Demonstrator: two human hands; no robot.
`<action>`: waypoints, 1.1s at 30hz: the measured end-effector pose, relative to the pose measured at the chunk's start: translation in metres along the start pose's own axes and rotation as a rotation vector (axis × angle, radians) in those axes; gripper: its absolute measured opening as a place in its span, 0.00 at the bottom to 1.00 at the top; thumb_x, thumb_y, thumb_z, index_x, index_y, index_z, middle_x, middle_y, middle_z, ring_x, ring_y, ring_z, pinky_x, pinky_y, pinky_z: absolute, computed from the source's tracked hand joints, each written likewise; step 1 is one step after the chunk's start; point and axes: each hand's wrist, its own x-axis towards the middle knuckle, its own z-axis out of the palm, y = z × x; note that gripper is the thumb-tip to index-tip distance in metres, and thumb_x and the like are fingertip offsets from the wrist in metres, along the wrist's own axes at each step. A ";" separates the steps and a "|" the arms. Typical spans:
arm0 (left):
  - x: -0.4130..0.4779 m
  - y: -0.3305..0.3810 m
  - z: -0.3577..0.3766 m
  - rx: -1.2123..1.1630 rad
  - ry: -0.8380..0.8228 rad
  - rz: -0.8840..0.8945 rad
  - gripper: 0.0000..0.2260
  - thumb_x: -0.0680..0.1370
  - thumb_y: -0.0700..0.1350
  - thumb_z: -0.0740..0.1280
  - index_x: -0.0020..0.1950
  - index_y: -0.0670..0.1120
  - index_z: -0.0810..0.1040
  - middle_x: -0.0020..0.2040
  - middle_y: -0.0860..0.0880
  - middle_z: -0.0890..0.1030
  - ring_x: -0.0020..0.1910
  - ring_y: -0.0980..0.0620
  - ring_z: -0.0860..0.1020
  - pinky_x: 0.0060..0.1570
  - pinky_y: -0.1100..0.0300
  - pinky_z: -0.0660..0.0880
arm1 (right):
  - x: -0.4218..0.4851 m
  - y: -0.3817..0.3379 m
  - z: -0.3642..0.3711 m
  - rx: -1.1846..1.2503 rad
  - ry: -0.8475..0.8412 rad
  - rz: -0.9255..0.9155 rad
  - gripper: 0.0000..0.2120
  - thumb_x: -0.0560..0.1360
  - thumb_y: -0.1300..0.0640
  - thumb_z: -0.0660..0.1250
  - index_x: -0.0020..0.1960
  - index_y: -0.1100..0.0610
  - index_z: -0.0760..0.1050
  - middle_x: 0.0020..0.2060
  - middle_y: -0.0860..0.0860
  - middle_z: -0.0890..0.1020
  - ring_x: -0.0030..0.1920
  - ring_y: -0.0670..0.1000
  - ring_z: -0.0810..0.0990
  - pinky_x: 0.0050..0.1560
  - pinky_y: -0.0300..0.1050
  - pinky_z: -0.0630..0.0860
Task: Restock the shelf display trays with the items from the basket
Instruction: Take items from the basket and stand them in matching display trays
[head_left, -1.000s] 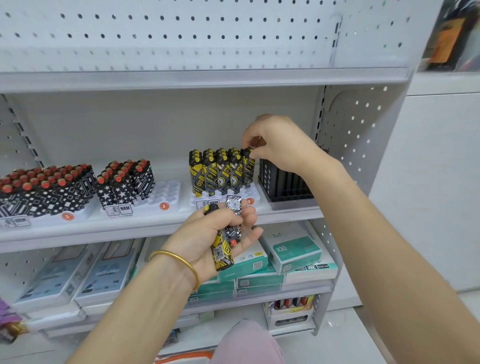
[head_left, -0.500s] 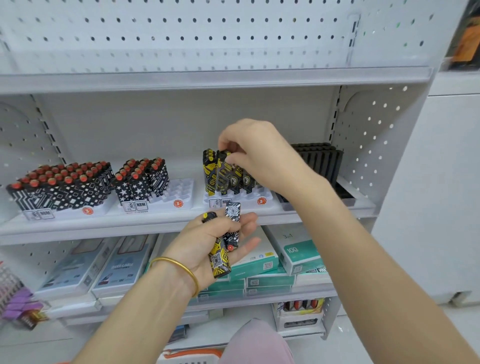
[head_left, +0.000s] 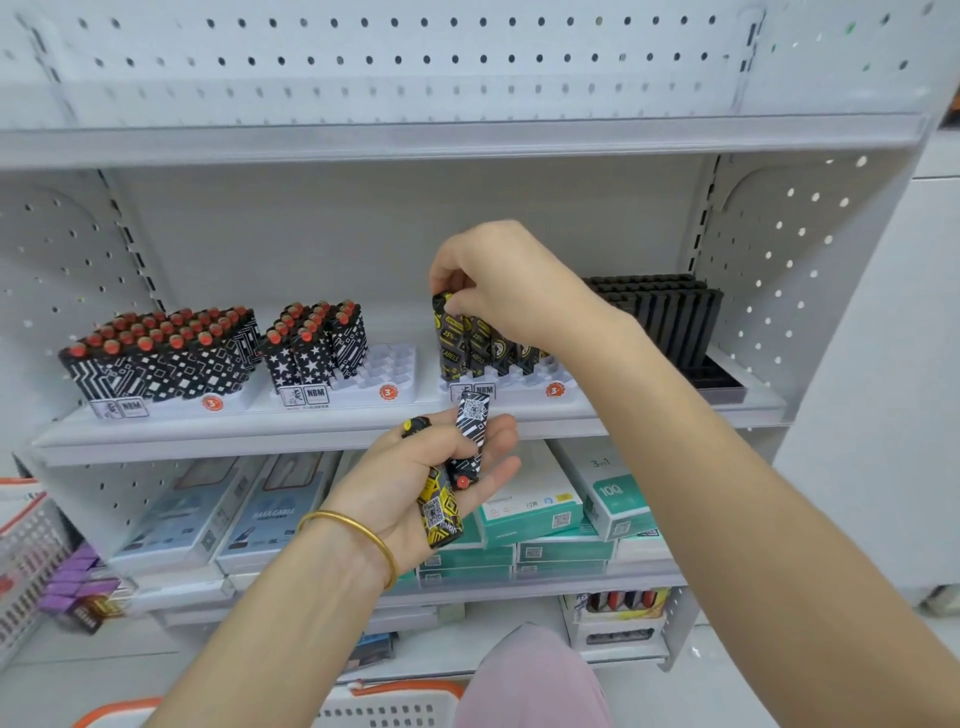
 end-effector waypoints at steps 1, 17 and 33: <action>0.000 0.000 -0.001 -0.006 -0.012 0.000 0.13 0.76 0.27 0.54 0.48 0.35 0.77 0.46 0.36 0.83 0.39 0.46 0.83 0.43 0.48 0.80 | 0.001 0.000 0.001 -0.001 -0.013 0.005 0.09 0.72 0.62 0.68 0.53 0.56 0.79 0.49 0.52 0.81 0.50 0.53 0.78 0.52 0.47 0.75; -0.003 -0.001 -0.008 0.392 -0.030 0.325 0.08 0.73 0.30 0.67 0.46 0.41 0.72 0.34 0.47 0.73 0.29 0.56 0.68 0.20 0.67 0.60 | -0.054 -0.041 -0.010 0.282 -0.317 -0.048 0.10 0.73 0.51 0.69 0.42 0.58 0.82 0.35 0.50 0.80 0.34 0.45 0.76 0.35 0.36 0.69; -0.008 0.006 -0.006 0.329 -0.108 0.152 0.13 0.74 0.36 0.69 0.52 0.43 0.67 0.37 0.48 0.72 0.28 0.55 0.69 0.20 0.66 0.60 | -0.061 -0.005 -0.015 0.864 -0.245 0.166 0.07 0.68 0.61 0.74 0.43 0.56 0.77 0.34 0.53 0.80 0.29 0.48 0.74 0.31 0.46 0.67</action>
